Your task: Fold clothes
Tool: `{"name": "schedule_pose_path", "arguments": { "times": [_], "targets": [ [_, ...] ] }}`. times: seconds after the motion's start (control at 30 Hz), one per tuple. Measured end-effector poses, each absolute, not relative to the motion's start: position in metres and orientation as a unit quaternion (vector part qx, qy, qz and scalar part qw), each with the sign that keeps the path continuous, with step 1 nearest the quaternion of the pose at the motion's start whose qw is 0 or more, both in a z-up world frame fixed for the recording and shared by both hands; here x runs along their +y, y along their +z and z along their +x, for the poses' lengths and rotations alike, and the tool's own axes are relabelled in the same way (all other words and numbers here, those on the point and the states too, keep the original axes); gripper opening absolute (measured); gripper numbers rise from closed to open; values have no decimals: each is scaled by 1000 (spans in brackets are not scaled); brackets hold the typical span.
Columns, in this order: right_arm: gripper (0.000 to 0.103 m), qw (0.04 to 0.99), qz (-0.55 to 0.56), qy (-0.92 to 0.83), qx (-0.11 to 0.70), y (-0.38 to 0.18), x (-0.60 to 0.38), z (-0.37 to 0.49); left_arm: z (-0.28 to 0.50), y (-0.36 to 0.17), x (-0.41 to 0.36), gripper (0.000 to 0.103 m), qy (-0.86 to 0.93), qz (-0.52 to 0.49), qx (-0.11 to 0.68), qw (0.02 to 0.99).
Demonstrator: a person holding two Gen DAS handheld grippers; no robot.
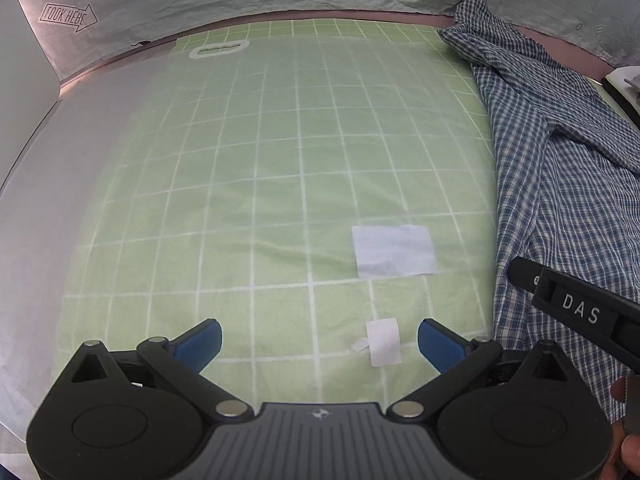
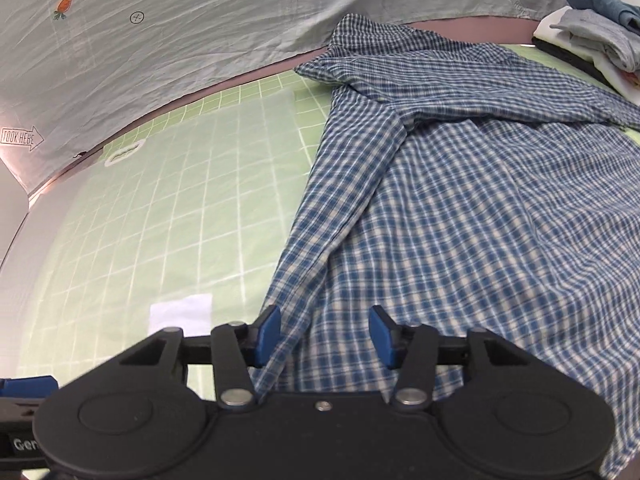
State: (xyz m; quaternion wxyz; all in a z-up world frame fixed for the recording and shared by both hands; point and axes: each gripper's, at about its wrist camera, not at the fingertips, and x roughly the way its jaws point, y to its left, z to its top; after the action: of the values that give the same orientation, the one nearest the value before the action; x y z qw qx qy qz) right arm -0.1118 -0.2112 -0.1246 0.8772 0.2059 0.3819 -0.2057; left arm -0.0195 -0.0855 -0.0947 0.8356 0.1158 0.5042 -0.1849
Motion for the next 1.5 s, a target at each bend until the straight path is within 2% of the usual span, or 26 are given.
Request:
{"name": "schedule_pose_path", "arguments": {
  "times": [0.2, 0.27, 0.33, 0.4, 0.77, 1.03, 1.5],
  "targets": [
    [40, 880, 215, -176, 385, -122, -203, -114, -21, -96, -90, 103, -186, 122, 504, 834],
    [34, 880, 221, -171, 384, -121, -204, -116, -24, -96, -92, 103, -188, 124, 504, 834],
    [24, 879, 230, -161, 386, -122, -206, -117, -27, -96, -95, 103, -190, 128, 504, 832],
    [21, 877, 236, -154, 389, -124, -206, -119, -29, -98, -96, 103, -190, 130, 506, 831],
    [21, 870, 267, -131, 394, -130, -209, -127, -40, -100, -100, 103, -193, 142, 508, 828],
    [2, 871, 287, -114, 383, -127, -218, -138, -40, -96, -102, 103, -193, 139, 501, 832],
    [2, 887, 261, -153, 349, -86, -295, -188, -57, -83, -171, 103, -215, 106, 495, 835]
  ]
}}
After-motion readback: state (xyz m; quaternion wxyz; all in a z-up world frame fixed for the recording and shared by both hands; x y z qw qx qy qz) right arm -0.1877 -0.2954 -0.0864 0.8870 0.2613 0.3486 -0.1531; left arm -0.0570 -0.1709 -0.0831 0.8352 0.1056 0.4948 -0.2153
